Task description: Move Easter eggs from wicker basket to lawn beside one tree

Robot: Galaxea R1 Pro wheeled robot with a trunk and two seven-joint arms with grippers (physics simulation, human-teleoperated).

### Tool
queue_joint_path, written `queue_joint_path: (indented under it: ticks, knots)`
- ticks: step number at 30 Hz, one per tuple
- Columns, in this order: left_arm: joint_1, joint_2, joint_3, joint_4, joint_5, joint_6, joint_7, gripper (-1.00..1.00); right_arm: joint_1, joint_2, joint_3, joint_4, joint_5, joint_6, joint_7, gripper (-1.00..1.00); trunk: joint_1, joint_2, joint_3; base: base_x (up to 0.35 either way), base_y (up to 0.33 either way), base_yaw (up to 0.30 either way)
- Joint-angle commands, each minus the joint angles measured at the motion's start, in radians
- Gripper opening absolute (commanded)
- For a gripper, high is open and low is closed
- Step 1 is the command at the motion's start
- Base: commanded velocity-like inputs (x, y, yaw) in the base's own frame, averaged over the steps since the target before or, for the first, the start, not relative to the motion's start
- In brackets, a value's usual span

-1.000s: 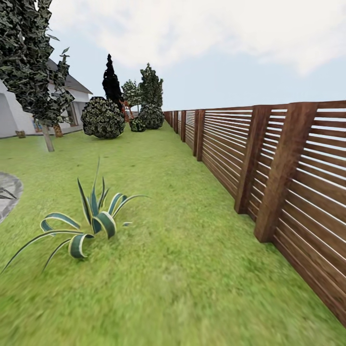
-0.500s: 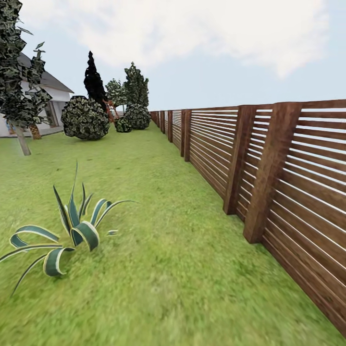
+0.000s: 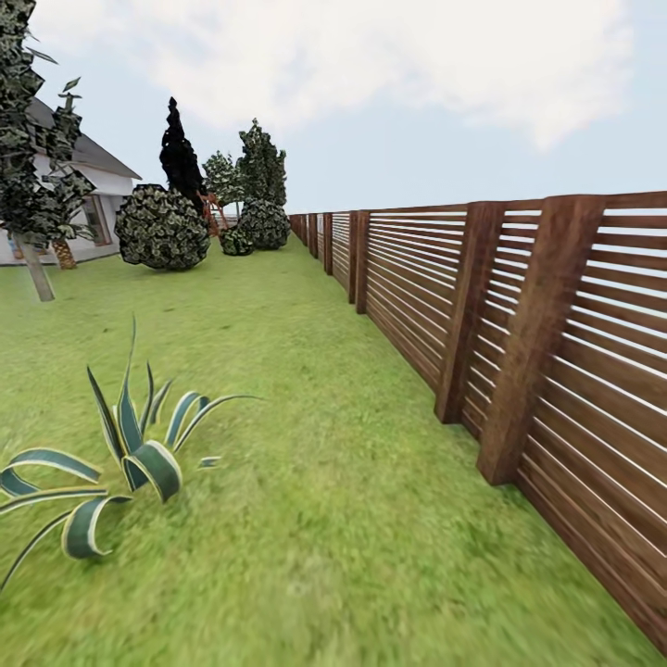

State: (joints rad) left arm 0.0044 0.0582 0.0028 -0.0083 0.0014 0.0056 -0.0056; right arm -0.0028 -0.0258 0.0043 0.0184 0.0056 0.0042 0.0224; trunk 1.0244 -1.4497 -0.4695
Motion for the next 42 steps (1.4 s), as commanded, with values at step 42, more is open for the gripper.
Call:
queue_joint_path:
  ticks: [42]
  knots:
    - [0.000, 0.000, 0.000, -0.001, -0.001, 0.001, 0.001, 1.00, 0.000, 0.000, 0.000, 0.000, 0.000, 0.000, 0.001, 1.00, 0.001, 0.000, -0.001, 0.324, 0.000, -0.077]
